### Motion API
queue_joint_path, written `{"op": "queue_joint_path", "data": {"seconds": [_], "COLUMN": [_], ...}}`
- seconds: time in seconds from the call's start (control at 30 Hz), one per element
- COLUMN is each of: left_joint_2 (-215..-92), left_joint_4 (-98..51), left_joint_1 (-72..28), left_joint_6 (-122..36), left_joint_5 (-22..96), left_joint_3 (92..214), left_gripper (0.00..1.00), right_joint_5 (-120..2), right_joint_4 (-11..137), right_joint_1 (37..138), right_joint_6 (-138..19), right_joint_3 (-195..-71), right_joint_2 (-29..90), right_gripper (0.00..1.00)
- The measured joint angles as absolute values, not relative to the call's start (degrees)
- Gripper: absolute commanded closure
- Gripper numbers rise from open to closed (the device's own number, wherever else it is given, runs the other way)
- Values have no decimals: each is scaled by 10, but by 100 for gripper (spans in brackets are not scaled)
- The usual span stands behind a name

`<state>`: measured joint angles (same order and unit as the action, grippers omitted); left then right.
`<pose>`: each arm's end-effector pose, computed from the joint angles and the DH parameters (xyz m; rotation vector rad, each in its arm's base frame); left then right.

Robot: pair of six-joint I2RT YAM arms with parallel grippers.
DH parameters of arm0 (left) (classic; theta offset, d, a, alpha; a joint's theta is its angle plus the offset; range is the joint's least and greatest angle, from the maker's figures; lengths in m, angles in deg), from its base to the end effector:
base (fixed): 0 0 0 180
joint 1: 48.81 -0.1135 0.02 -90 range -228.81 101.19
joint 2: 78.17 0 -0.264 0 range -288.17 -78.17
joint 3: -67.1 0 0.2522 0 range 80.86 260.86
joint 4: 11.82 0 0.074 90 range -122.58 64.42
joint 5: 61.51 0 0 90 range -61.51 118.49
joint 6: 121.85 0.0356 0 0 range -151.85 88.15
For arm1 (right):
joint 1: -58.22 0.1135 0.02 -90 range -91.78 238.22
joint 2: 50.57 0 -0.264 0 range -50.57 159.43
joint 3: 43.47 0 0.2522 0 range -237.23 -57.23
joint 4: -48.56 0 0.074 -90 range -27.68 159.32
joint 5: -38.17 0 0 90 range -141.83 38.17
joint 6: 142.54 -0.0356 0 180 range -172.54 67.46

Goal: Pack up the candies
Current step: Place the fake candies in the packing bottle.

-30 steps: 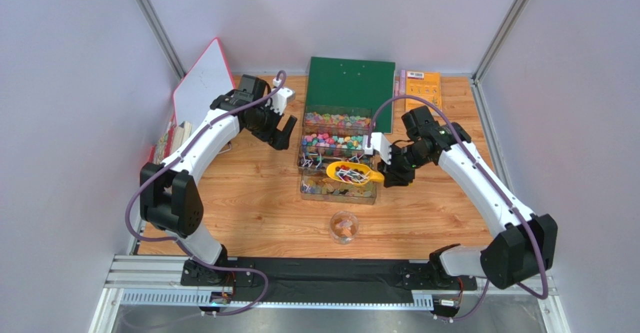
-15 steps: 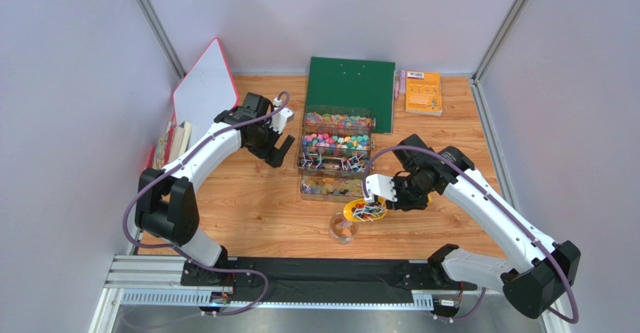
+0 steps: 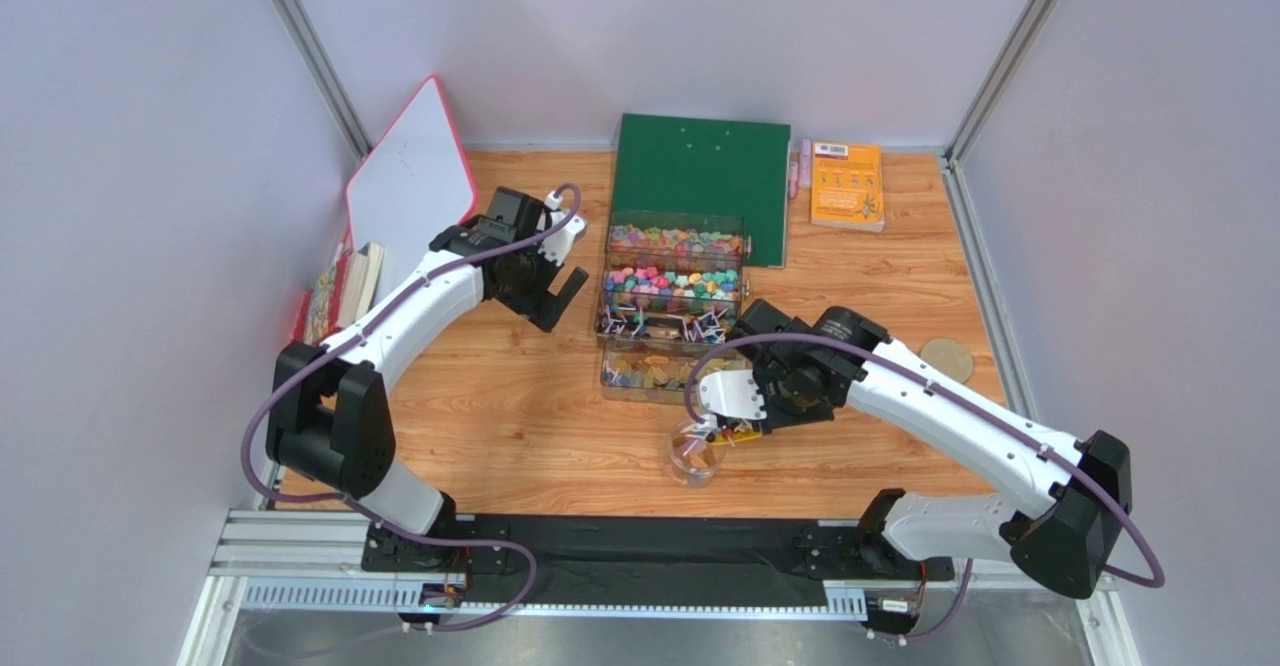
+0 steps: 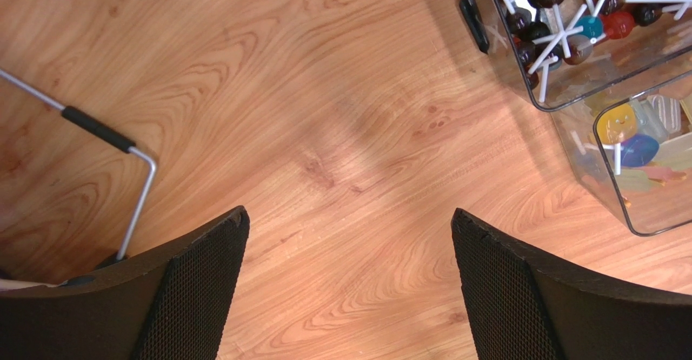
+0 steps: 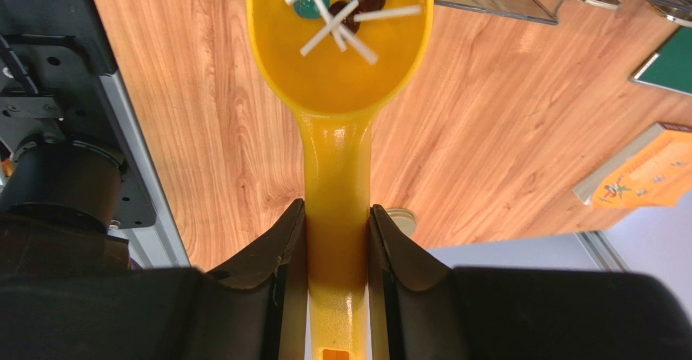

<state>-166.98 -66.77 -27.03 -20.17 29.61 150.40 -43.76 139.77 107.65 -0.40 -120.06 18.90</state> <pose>0.2965 -0.1192 0.2579 0.7631 2.5152 -0.0866 0.1267 0.1403 0.2833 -2.3439 1.9269 -0.2177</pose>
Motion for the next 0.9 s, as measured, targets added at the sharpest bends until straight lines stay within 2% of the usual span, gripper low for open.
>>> {"op": "queue_joint_path", "data": {"seconds": [0.57,0.9], "left_joint_2": [-1611,-1606], "left_joint_4": [-635,-635], "left_joint_1": [-270,-270], "left_joint_6": [-200,-211], "left_joint_5": [187,168], "left_joint_3": [1485,1485], "left_gripper": [0,0], "right_joint_5": [-330,-305], "right_joint_4": [1397,1400], "right_joint_1": [1197,1208], "right_joint_6": [-60,-64], "right_joint_3": [-1227,-1201], "right_joint_2": [206,179], "right_gripper": [100,100]}}
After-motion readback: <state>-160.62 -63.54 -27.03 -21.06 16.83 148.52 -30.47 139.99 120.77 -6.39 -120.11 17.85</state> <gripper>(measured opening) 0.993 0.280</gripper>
